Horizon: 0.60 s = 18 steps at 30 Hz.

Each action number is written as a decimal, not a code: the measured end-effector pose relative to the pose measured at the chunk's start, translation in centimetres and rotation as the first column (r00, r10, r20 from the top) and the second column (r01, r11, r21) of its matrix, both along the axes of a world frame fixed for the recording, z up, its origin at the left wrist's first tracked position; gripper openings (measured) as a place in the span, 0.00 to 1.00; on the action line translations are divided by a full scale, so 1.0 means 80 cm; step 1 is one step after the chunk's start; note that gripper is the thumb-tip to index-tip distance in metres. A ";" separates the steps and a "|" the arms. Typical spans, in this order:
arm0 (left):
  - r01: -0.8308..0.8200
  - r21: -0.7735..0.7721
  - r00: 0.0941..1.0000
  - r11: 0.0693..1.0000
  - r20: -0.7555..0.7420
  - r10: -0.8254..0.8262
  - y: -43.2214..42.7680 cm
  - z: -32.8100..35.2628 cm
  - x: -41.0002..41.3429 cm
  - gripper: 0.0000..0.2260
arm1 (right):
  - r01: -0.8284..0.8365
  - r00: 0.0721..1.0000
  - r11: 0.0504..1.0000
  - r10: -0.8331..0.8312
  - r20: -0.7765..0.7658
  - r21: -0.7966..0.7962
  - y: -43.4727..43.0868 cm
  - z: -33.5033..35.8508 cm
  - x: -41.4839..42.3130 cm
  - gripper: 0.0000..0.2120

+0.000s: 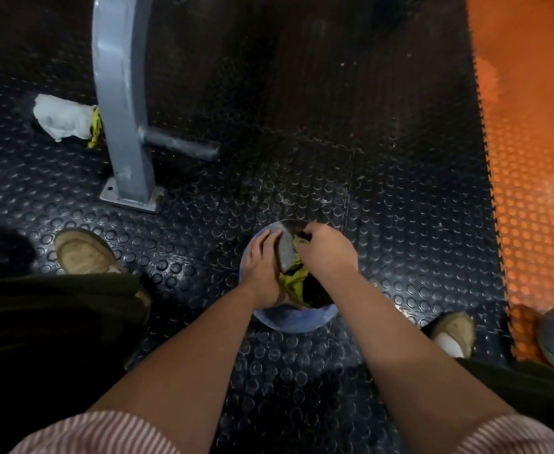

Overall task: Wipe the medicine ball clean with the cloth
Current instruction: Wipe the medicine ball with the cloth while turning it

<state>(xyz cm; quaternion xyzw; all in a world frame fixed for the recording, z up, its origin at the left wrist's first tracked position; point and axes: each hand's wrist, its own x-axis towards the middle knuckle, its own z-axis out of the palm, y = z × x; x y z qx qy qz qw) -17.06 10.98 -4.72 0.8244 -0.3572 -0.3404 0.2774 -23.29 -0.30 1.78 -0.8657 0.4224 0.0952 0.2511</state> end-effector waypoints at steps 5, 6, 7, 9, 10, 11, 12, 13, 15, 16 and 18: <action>0.014 0.060 0.998 0.998 -0.064 -0.010 0.002 -0.006 0.018 0.54 | -0.034 0.998 0.999 0.032 0.058 0.028 0.046 -0.002 -0.055 0.14; 0.021 0.066 0.997 0.998 -0.074 -0.017 0.005 -0.006 0.018 0.56 | -0.031 0.998 0.999 0.029 0.062 0.040 0.054 -0.002 -0.064 0.13; 0.029 0.068 0.997 0.997 -0.067 -0.025 0.007 -0.006 0.015 0.57 | -0.018 0.998 0.998 0.015 0.054 0.054 0.058 -0.001 -0.071 0.13; 0.050 0.060 0.999 0.997 -0.015 -0.049 0.010 -0.004 0.008 0.57 | 0.009 1.000 0.996 -0.010 0.004 0.088 0.052 0.005 -0.071 0.10; 0.065 0.050 0.998 0.997 0.015 -0.066 0.011 -0.003 0.004 0.56 | 0.010 1.000 0.995 -0.008 -0.016 0.096 0.043 0.008 -0.064 0.09; 0.086 0.040 0.995 0.996 0.037 -0.087 0.011 -0.002 0.002 0.55 | 0.010 1.000 0.996 -0.009 -0.018 0.092 0.031 0.011 -0.056 0.09; 0.103 0.030 0.993 0.994 0.049 -0.104 0.010 -0.001 0.001 0.54 | 0.018 1.000 0.996 -0.018 -0.003 0.089 0.019 0.013 -0.047 0.09; 0.113 0.024 0.992 0.993 0.058 -0.114 0.008 0.000 0.001 0.54 | 0.028 0.999 0.996 -0.030 0.018 0.086 0.008 0.014 -0.038 0.10; 0.132 0.041 0.989 0.990 0.062 -0.135 0.001 0.002 0.002 0.56 | 0.049 0.998 0.995 -0.052 0.029 0.089 -0.007 0.009 -0.024 0.09; 0.136 0.055 0.989 0.989 0.051 -0.139 -0.003 0.003 0.004 0.57 | 0.063 0.997 0.993 -0.066 0.028 0.096 -0.010 0.006 -0.021 0.09; 0.144 0.061 0.989 0.988 0.036 -0.146 -0.009 0.004 0.009 0.56 | 0.082 0.996 0.991 -0.086 0.038 0.108 -0.013 0.000 -0.022 0.10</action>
